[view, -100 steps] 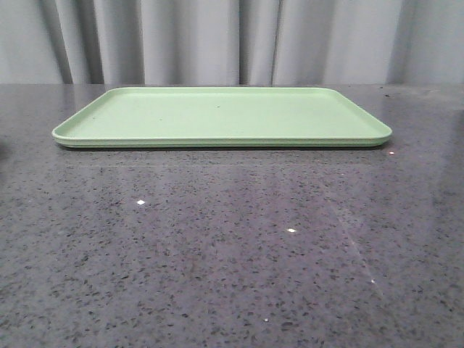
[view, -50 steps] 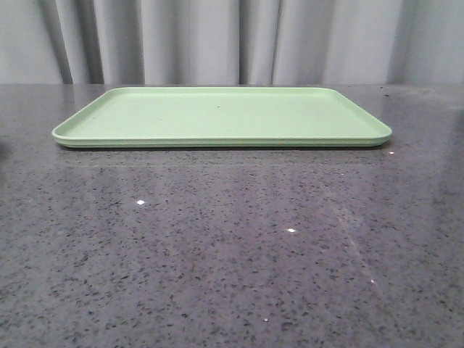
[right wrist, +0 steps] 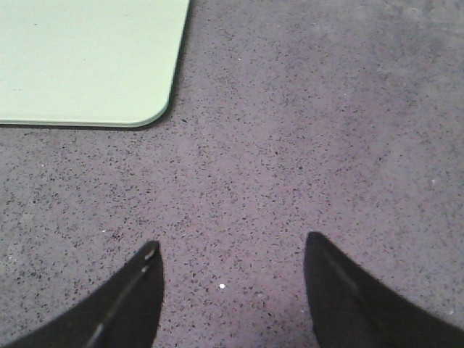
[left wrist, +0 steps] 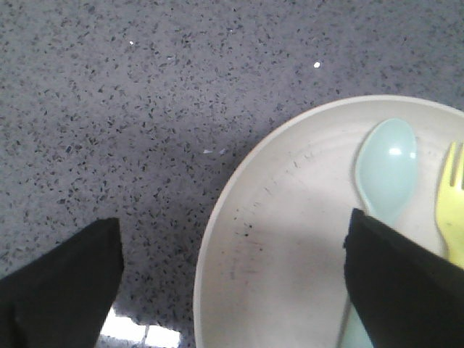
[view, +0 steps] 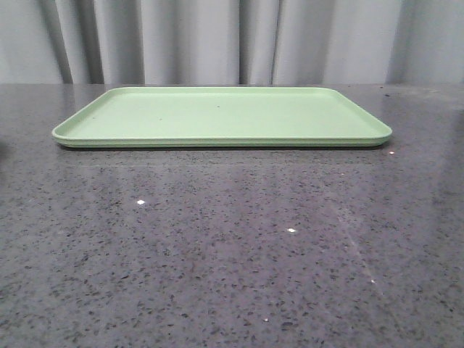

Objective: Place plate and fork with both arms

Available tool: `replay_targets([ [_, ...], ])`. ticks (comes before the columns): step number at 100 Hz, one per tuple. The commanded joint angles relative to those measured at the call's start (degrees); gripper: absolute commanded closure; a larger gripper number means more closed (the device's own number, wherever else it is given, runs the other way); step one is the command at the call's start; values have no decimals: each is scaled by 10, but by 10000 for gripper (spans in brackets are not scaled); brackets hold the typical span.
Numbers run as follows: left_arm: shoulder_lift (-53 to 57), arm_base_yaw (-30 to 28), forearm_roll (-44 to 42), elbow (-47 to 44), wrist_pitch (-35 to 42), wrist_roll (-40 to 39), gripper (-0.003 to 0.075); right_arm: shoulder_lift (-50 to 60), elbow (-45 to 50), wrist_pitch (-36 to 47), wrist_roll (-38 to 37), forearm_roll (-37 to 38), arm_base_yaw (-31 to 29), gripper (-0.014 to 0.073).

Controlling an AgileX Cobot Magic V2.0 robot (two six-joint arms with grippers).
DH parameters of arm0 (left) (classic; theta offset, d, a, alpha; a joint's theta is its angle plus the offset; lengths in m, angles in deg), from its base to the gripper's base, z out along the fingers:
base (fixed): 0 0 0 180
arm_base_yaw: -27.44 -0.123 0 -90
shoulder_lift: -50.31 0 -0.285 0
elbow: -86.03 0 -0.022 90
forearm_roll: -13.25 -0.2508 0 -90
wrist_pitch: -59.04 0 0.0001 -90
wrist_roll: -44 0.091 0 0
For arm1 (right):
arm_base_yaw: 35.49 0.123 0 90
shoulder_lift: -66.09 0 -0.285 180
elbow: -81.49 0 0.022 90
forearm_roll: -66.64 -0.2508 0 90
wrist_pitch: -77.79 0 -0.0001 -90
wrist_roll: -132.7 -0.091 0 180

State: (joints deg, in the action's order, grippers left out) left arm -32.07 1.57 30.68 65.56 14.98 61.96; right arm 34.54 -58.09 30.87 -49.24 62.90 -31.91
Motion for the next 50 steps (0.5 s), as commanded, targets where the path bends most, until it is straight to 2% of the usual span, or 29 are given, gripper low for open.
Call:
replay_targets([
  [1, -13, -2, 15, 28, 16, 8, 134, -9, -19, 40, 4, 0, -3, 155],
  [50, -57, -2, 15, 31, 3, 17, 134, -9, -19, 41, 4, 0, -3, 155],
])
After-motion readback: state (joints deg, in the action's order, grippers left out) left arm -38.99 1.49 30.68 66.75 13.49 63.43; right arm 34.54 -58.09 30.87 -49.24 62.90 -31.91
